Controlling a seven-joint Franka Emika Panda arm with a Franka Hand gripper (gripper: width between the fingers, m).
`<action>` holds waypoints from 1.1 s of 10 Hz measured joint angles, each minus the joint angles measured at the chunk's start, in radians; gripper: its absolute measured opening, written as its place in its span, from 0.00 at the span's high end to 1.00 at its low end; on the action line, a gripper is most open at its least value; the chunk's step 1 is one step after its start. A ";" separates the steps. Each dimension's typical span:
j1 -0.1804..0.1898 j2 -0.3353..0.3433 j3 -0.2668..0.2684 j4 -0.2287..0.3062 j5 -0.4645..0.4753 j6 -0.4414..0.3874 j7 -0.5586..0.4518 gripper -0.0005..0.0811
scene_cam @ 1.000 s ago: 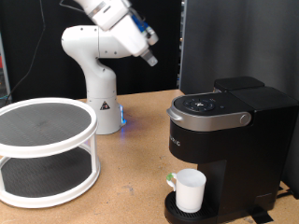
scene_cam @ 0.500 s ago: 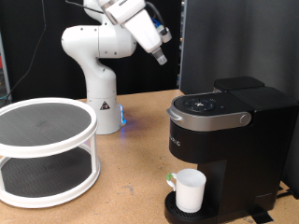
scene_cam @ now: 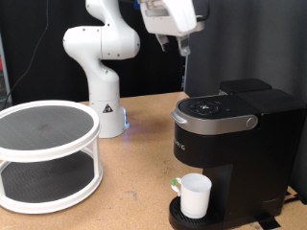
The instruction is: Make a cup of coffee with the keurig machine
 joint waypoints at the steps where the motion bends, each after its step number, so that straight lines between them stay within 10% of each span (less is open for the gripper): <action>1: 0.000 0.031 0.017 0.040 -0.023 -0.010 0.037 0.01; 11: -0.007 0.224 0.129 0.279 -0.276 -0.167 0.111 0.01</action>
